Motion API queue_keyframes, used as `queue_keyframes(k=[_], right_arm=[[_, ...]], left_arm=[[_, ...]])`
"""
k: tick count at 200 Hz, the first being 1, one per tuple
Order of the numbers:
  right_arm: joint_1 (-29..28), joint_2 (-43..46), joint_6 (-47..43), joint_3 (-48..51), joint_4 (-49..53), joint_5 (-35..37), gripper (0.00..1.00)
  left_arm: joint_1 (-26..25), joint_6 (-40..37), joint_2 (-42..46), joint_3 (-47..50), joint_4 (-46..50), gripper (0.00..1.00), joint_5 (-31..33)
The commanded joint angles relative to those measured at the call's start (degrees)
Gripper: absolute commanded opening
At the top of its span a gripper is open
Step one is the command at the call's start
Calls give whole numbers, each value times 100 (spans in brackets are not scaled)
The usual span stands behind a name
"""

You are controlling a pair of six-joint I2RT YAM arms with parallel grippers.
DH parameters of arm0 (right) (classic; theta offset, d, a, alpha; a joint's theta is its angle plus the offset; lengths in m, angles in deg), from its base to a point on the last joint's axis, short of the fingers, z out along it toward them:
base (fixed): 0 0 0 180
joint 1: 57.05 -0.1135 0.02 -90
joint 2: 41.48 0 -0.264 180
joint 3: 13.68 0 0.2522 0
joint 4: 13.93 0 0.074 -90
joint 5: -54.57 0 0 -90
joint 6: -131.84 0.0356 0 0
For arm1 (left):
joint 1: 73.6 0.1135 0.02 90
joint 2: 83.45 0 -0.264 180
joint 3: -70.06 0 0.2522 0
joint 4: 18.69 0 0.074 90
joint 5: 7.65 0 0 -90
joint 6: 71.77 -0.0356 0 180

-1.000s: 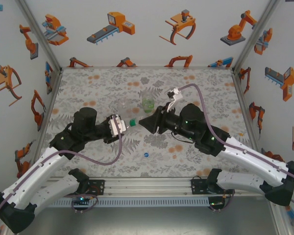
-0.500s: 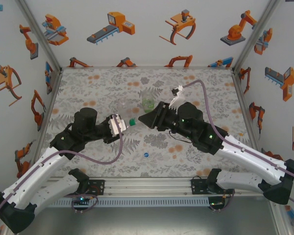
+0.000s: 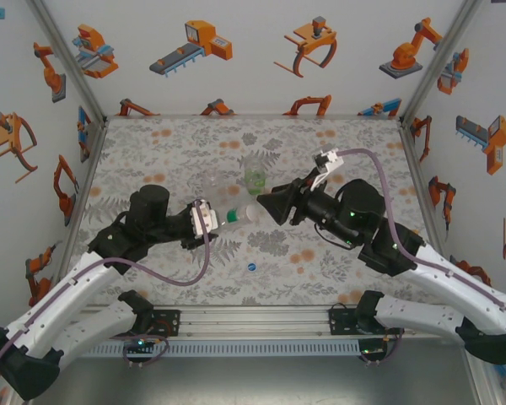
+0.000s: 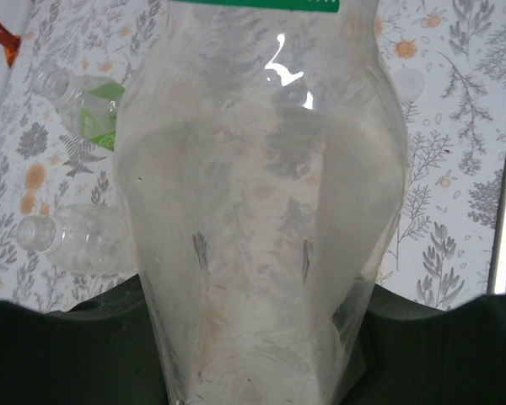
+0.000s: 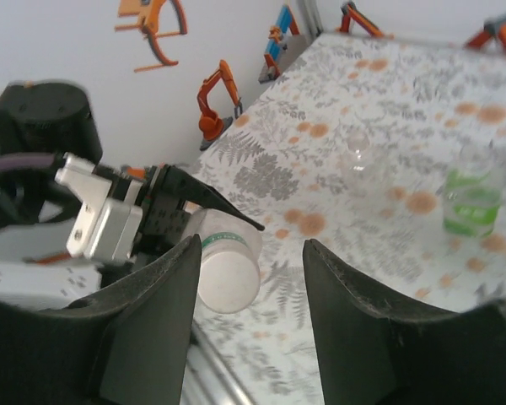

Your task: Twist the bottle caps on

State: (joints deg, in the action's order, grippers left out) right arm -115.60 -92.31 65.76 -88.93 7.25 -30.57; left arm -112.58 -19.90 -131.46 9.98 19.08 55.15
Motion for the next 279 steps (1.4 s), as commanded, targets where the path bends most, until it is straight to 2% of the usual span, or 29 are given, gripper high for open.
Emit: queue_keyframes(k=[1,40,99,141,178,279], right_arm=[[15,90,-1739,-62,-109,-980,51],[10,181,-3455,-199,578,-2566,52],[10,-162,-5287,-842,2079,-3535,58],[14,-444,-5337,-1014,2199,-3543,65],[6,-592,-5302,-1013,2081,-3502,64],[-3,-790,-5205,-1049,1912,-3516,51]], left_arm=[[-13,-179,-59,-85,138,0,-602],[-14,-300,-251,-208,391,0,-1131],[-28,-458,-331,-281,611,0,-1671],[-28,-480,-360,-307,666,0,-1770],[-24,-483,-361,-314,666,0,-1790],[-23,-494,-343,-342,710,0,-1790]])
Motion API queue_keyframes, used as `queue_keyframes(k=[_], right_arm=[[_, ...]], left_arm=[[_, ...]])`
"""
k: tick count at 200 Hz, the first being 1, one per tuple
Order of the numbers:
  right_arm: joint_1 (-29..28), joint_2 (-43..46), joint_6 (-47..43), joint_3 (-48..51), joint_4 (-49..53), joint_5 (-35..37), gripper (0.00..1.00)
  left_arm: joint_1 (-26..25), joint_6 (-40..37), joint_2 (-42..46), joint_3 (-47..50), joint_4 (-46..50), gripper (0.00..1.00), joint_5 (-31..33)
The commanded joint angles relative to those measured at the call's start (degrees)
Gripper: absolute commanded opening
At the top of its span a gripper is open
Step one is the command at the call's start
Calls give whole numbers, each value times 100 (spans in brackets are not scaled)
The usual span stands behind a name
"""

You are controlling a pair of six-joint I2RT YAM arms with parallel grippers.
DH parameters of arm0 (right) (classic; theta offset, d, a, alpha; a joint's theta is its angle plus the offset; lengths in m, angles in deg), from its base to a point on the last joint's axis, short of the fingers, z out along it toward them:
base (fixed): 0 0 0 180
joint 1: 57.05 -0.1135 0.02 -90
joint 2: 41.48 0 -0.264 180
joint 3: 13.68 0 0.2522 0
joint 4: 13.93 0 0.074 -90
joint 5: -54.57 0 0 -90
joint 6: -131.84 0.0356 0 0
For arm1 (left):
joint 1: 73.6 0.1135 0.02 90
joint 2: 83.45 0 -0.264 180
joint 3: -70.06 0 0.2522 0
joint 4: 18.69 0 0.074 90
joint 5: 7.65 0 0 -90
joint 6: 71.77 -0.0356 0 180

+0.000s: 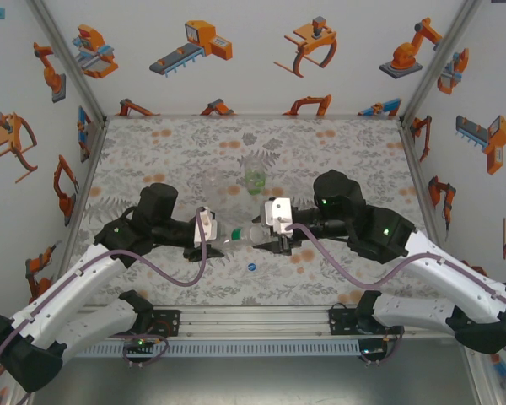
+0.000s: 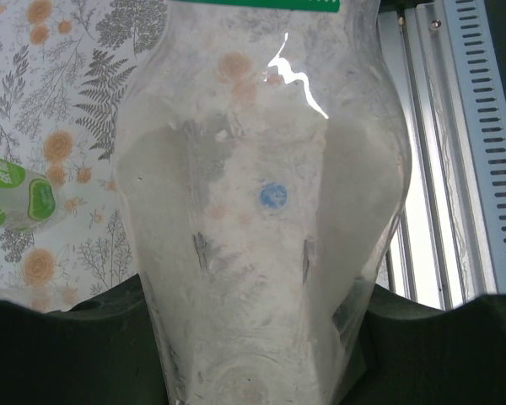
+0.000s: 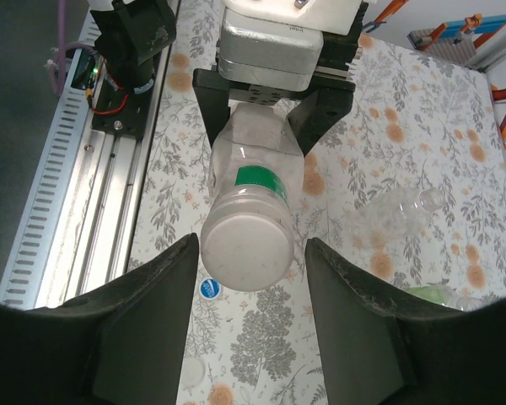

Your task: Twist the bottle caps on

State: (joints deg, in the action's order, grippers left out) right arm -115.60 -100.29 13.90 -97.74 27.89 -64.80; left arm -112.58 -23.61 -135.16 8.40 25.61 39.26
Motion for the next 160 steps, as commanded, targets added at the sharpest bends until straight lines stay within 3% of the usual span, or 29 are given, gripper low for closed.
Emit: queue_keyframes(k=[1,95,131,160], right_arm=[[-6,9,-14,-168,-151,-95,51],[-25,-51,63,-159,-230,-123,47],[-19,-26,223,-109,-313,36,30],[-25,41,724,42,-579,574,4]], left_arm=[[-26,-122,26,-185,57,0,-200],[-22,-122,36,-193,51,0,-217],[-22,-117,46,-202,56,0,-152],[-22,-48,104,-176,-30,0,167]])
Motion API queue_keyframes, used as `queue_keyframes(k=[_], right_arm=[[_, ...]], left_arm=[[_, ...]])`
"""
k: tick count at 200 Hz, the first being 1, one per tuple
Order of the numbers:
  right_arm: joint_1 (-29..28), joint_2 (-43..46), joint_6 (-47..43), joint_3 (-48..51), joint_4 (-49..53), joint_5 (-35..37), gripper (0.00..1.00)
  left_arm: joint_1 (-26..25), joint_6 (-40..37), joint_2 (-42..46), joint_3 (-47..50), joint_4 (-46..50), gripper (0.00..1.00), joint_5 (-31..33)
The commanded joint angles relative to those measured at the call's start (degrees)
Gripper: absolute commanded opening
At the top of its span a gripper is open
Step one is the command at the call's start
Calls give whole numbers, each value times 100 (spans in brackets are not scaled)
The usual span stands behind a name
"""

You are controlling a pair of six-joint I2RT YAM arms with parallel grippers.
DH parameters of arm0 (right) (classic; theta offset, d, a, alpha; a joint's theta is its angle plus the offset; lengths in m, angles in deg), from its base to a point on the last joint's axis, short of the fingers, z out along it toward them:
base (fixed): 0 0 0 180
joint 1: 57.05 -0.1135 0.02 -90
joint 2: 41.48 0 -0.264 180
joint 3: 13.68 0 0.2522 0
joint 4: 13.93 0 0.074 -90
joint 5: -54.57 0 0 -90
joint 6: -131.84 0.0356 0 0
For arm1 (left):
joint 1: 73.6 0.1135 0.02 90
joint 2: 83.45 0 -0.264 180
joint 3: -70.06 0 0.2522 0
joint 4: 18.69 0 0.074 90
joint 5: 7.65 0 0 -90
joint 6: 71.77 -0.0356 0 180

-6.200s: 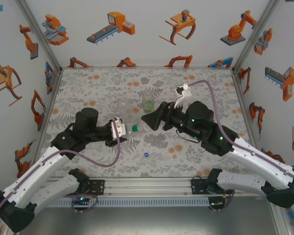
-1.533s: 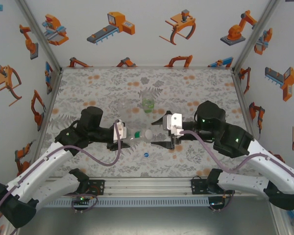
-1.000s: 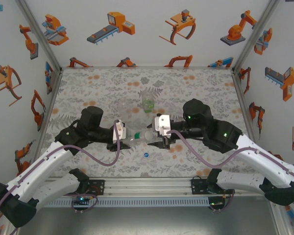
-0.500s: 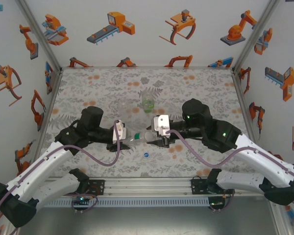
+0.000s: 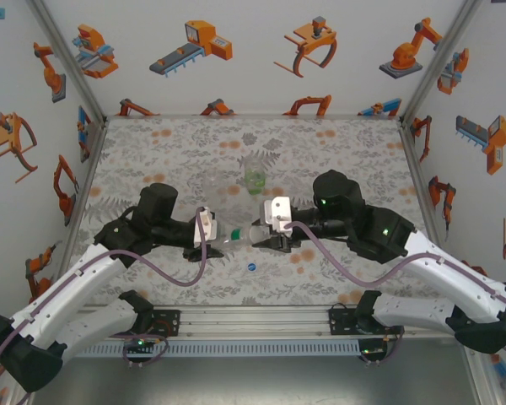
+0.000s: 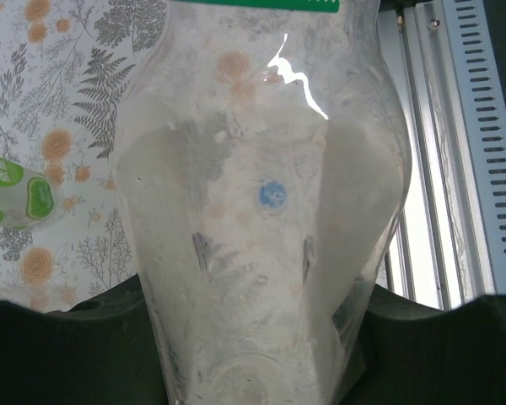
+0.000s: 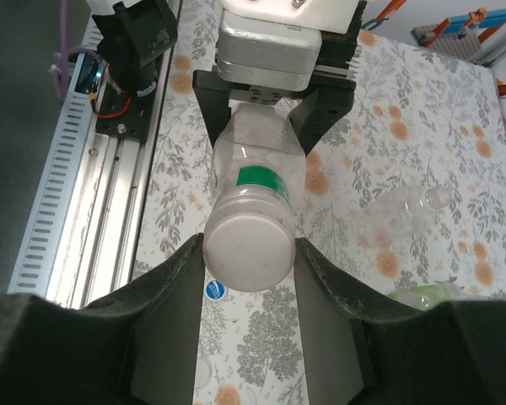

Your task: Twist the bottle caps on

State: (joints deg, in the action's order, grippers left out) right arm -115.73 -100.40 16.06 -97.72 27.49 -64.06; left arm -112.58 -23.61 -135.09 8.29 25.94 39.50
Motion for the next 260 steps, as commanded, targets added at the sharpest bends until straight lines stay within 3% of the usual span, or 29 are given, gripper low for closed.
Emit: queue_keyframes(k=[1,45,112,176,226,250,260], right_arm=[[-12,58,532,49,-550,521,3],[-12,243,1689,570,-1463,1098,0],[-12,239,4248,1209,-2808,2106,0],[-41,161,6424,1235,-2271,3735,0],[-46,130,6606,999,-1990,3808,0],[-45,243,6130,1005,-2010,3720,0],[-46,296,5758,970,-1989,3609,11]], left_arm=[[-26,-41,104,-161,-68,0,153],[-13,112,380,32,-442,0,711],[-20,230,611,184,-748,0,1448],[-14,273,710,248,-872,0,1819],[-14,282,677,248,-864,0,1755],[-15,273,664,235,-823,0,1595],[-20,250,639,217,-790,0,1447]])
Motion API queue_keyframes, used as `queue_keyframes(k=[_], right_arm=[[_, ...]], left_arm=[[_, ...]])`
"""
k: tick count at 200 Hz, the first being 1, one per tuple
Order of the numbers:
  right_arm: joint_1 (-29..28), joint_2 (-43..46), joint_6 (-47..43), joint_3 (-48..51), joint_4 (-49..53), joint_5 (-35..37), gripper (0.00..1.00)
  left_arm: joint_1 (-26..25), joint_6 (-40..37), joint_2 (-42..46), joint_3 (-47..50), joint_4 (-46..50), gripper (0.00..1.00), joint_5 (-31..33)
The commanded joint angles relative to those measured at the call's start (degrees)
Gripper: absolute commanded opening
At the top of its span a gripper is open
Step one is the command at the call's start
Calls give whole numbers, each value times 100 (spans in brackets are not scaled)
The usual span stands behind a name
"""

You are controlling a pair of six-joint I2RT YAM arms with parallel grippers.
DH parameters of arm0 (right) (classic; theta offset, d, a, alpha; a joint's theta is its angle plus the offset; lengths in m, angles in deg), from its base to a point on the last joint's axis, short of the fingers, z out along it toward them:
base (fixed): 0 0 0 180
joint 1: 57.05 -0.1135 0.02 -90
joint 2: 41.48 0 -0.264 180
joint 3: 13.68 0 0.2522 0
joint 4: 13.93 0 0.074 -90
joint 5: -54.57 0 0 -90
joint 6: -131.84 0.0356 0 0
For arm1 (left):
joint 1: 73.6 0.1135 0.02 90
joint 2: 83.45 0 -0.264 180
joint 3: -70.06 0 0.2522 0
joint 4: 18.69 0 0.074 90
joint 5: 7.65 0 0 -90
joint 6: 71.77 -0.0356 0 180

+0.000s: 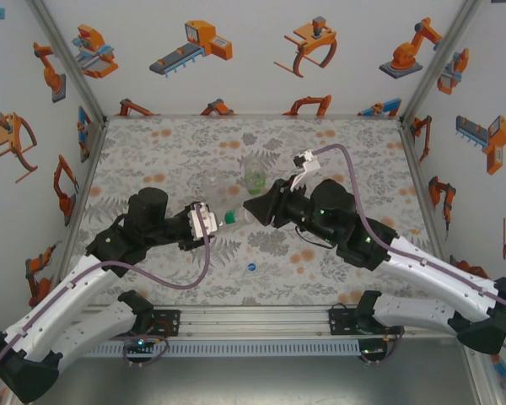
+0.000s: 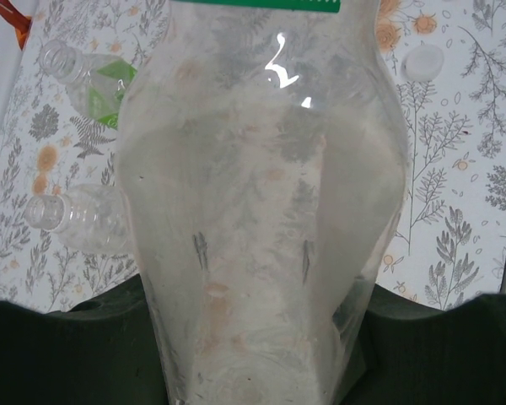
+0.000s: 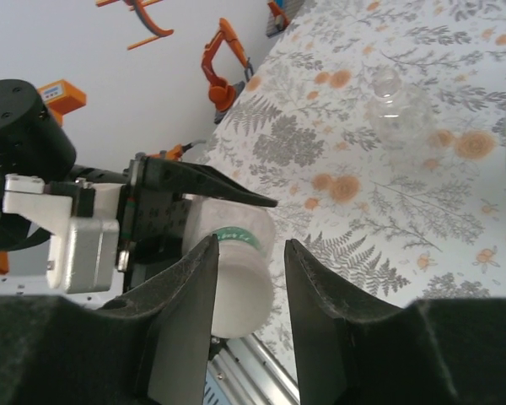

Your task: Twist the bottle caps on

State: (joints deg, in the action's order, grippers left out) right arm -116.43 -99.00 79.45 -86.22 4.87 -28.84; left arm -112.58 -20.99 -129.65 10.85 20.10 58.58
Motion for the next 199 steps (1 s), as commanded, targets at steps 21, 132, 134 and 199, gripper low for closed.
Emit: queue_keyframes(k=[21,132,134,199], right_arm=[[30,314,-1494,-245,289,-217,28],[26,340,-5027,-1004,1307,-2738,60],[28,316,-5057,-1028,1335,-2759,61],[19,-235,-5700,-1228,1775,-3171,68]], left_arm=[[-15,-61,17,-82,-106,0,-843],[-17,-217,-247,-285,282,0,-1664],[-20,-217,-249,-279,282,0,-1665],[-19,-235,-260,-289,318,0,-1701]])
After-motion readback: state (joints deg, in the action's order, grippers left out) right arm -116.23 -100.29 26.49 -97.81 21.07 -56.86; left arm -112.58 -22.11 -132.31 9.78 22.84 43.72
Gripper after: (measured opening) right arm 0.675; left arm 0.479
